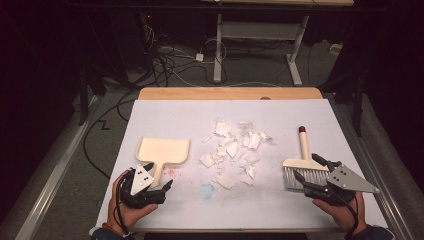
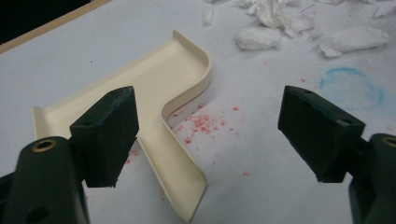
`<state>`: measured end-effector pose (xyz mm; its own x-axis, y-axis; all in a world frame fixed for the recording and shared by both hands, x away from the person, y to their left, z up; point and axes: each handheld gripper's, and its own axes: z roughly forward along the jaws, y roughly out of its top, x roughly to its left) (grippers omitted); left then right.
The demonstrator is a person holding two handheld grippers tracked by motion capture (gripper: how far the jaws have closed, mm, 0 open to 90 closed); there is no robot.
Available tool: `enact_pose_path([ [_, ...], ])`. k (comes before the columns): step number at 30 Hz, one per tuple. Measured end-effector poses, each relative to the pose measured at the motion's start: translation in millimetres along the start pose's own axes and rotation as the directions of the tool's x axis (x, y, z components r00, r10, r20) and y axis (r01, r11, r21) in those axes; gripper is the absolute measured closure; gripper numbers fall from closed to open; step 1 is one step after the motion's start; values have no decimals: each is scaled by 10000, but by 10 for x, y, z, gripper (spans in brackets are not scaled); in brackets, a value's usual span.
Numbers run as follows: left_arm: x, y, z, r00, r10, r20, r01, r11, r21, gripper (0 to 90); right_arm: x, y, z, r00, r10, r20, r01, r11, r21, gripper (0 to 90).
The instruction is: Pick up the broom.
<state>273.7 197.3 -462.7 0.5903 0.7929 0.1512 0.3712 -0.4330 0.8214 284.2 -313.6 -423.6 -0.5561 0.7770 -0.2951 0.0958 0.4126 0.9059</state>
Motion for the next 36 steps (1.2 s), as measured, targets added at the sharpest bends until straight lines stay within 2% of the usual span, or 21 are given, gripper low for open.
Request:
enact_pose_path([
  [4, 27, -13, 4, 9998, -164, -56, 164, 9999, 18, 196, 8, -19, 51, 9999, -67, -99, 69, 9998, 175, 265],
  [10, 36, -26, 14, 9997, -206, 106, 205, 9997, 105, 200, -45, -46, 108, 9996, 257, 110, -263, 9979, 599, 275],
  [12, 43, -24, 2, 9995, -204, 249, 203, 9998, 33, 200, -64, -44, 133, 9984, 495, 272, -518, 9945, 906, 283],
  [15, 51, -20, -6, 9996, -209, 210, 208, 9998, 46, 203, -119, -52, 177, 9953, 879, 405, -930, 9849, 1463, 278],
  [16, 53, -21, -4, 9995, -235, 197, 234, 9997, 68, 203, -144, -54, 196, 9935, 944, 635, -1039, 9802, 1685, 291],
  [17, 54, -21, -2, 9996, -236, 150, 235, 9997, 92, 203, -173, -49, 221, 9906, 1039, 889, -1201, 9719, 2026, 288],
  [18, 54, -18, 0, 9997, -234, 14, 234, 9996, 156, 203, -207, -43, 241, 9882, 1245, 893, -1412, 9660, 2165, 296],
  [19, 57, -16, 4, 9997, -243, -28, 243, 9995, 210, 203, -244, -37, 261, 9858, 1359, 986, -1550, 9621, 2245, 332],
  [20, 60, -15, 3, 9996, -269, -2, 269, 9994, 212, 203, -279, -31, 286, 9825, 1434, 1192, -1693, 9539, 2480, 353],
  [22, 63, -20, -7, 9996, -284, -5, 284, 9995, 138, 203, -360, -40, 330, 9763, 1890, 1057, -2105, 9426, 2594, 361],
  [26, 72, -28, 7, 9995, -313, -35, 314, 9992, 229, 203, -480, -37, 473, 9696, 1972, 1451, -2334, 9235, 3045, 339],
  [28, 75, -24, 15, 9996, -274, 14, 274, 9993, 267, 203, -538, -30, 558, 9659, 1968, 1685, -2452, 9041, 3498, 332],
  [30, 78, -16, 27, 9997, -253, -26, 254, 9992, 315, 203, -604, -38, 632, 9603, 2018, 1924, -2617, 8905, 3722, 332],
  [32, 79, -7, 32, 9997, -223, -130, 226, 9994, 274, 200, -685, -60, 718, 9559, 2058, 2095, -2770, 8691, 4098, 324],
  [33, 77, -3, 37, 9995, -229, -220, 235, 9994, 256, 193, -727, -78, 759, 9522, 2108, 2209, -2895, 8530, 4343, 320],
  [34, 70, 0, 40, 9991, -193, -390, 203, 9995, 254, 188, -768, -99, 804, 9490, 2170, 2287, -3022, 8325, 4644, 303],
  [36, 71, -5, 37, 9990, -141, -421, 150, 9996, 219, 189, -849, -151, 856, 9451, 2365, 2256, -3192, 8164, 4812, 304],
])
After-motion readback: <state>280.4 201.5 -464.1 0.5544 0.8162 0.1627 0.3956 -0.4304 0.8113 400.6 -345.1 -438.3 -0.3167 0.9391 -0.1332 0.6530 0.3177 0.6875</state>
